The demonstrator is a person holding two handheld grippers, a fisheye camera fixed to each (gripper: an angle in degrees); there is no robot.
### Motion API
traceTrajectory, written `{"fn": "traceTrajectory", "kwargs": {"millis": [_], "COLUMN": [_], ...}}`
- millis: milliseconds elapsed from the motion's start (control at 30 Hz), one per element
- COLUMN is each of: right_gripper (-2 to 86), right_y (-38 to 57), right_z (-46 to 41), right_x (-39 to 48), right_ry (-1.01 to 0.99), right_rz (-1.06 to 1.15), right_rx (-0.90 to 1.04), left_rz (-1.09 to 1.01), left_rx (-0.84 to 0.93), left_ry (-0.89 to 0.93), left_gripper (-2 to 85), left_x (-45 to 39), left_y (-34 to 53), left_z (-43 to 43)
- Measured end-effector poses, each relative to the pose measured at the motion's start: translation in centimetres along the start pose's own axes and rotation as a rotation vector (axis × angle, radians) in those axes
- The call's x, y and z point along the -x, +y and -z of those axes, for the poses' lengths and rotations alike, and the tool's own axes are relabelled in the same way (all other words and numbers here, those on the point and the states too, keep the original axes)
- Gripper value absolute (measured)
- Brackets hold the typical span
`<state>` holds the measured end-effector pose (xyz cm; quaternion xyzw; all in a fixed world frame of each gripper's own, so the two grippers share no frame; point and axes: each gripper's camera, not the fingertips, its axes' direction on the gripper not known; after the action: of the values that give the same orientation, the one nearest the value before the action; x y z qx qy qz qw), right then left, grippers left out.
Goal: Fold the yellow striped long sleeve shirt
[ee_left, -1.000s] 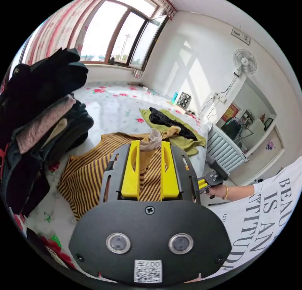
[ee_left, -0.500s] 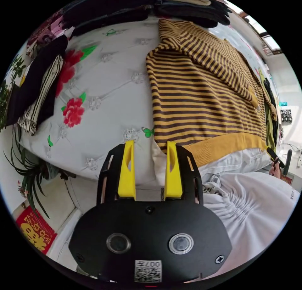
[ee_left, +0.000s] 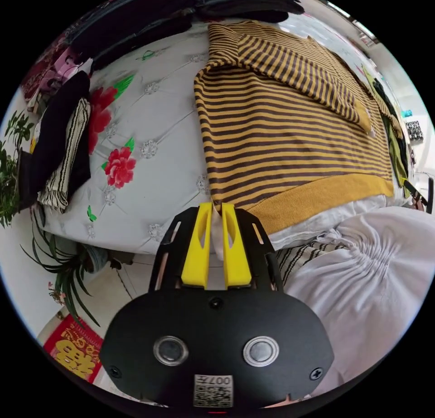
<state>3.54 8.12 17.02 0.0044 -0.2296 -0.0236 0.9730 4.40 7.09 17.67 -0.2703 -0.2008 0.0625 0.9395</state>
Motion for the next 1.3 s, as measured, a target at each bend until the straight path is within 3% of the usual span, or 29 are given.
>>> {"fn": "traceTrajectory", "kwargs": {"millis": [133, 300, 467, 567, 667, 833, 1033, 1167, 1300], "right_gripper": [8.7, 9.9, 9.3, 6.7, 3.8, 2.1, 3.3, 4.2, 4.4], "right_y": [-5.5, -11.9, -17.1, -18.3, -17.0, -11.9, -1.8, 4.5, 10.0], "right_z": [4.1, 5.8, 3.8, 0.2, 1.5, 11.0, 14.2, 7.8, -2.4], "right_x": [-6.6, -14.3, -17.8, -19.7, -18.0, -4.5, 20.7, 32.9, 40.9], "right_ry": [0.014, -0.012, 0.09, 0.096, 0.082, -0.139, -0.283, -0.371, -0.401], "right_rz": [-0.192, -0.377, -0.444, -0.495, -0.482, -0.163, 0.405, 0.69, 0.93], "right_rx": [-0.231, -0.369, -0.335, -0.189, -0.301, -0.731, -0.951, -0.784, -0.339], "left_rz": [0.123, 0.121, 0.181, 0.177, 0.155, 0.108, 0.054, 0.005, -0.021], "left_rx": [-0.04, -0.04, -0.033, -0.017, -0.003, -0.019, -0.142, -0.245, -0.301], "left_ry": [0.023, -0.014, 0.03, 0.058, 0.063, 0.094, 0.209, 0.268, 0.29], "left_gripper": [1.8, -0.5, -0.9, -0.9, -1.0, -1.0, -0.8, 0.7, 4.4], "left_x": [0.7, 1.0, 1.0, 0.5, 0.1, 0.6, 2.1, 4.0, 6.8], "left_y": [0.2, -0.5, -1.4, -2.1, -2.6, -3.3, -4.4, -3.9, -2.6], "left_z": [1.6, 3.6, 4.6, 4.2, 3.7, 3.2, 3.9, 5.0, 5.1]}}
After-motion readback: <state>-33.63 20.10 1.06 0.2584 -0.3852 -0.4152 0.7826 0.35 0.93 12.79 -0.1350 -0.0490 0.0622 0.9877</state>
